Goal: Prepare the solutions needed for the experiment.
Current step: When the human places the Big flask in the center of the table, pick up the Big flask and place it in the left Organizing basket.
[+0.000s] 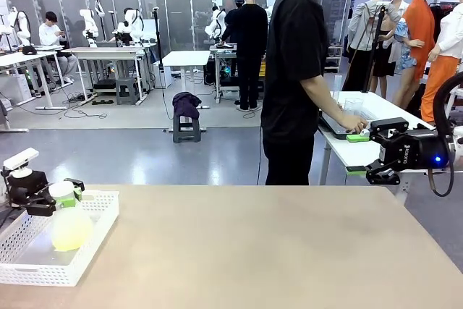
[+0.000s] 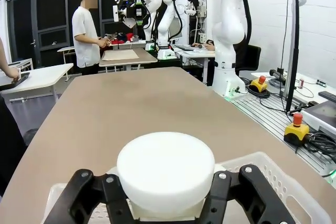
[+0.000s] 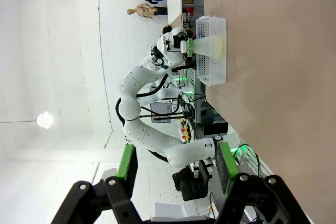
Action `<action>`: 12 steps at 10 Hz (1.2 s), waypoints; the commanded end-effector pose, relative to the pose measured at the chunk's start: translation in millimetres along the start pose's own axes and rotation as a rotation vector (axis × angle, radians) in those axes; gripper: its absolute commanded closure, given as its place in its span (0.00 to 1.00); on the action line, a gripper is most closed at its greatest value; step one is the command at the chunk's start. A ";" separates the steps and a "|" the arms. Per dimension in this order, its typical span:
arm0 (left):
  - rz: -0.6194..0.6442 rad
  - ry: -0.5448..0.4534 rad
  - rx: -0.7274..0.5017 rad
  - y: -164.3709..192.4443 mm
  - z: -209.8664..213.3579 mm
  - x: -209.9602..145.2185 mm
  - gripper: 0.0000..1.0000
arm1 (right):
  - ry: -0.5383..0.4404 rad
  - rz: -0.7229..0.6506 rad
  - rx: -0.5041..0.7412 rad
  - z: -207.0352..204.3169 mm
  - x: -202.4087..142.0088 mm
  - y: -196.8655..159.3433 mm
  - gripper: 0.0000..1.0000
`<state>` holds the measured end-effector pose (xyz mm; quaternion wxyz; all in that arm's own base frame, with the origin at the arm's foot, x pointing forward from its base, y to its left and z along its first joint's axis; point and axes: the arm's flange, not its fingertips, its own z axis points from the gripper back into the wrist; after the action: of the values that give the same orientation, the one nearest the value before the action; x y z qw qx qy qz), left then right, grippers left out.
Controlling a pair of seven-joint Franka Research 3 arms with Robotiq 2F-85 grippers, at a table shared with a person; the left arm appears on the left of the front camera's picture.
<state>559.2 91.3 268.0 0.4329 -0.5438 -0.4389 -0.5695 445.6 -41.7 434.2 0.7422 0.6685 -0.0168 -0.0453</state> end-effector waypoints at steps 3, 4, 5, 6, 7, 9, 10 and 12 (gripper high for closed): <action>0.045 0.023 -0.022 2.2 3.0 -2.0 0.34 | 0.002 0.004 0.004 -0.2 -0.2 1.6 0.24; 0.044 0.026 -0.021 0.5 4.4 -1.1 0.19 | 0.002 0.004 0.004 -0.2 -0.2 1.6 0.24; 0.049 0.029 -0.019 -1.4 6.3 -1.5 0.14 | 0.002 0.004 0.004 -0.2 -0.2 1.6 0.24; 0.053 0.027 -0.011 -1.9 8.2 -1.0 0.00 | 0.002 0.004 0.004 -0.2 -0.2 1.6 0.24; 0.055 0.026 0.002 -1.1 9.6 0.5 0.00 | 0.002 0.004 0.004 -0.2 -0.2 1.6 0.24; 0.039 0.013 -0.006 -3.1 3.6 -2.6 0.00 | 0.002 0.004 0.004 -0.2 -0.2 1.6 0.24; 0.039 0.013 -0.006 -3.1 3.6 -2.6 0.00 | 0.002 0.004 0.004 -0.2 -0.2 1.6 0.24; 0.039 0.013 -0.006 -3.1 3.6 -2.6 0.00 | 0.002 0.004 0.004 -0.2 -0.2 1.6 0.24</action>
<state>557.0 96.4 265.3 0.4464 -0.5502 -0.4233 -0.5647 445.6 -41.7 434.2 0.7422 0.6685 -0.0168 -0.0453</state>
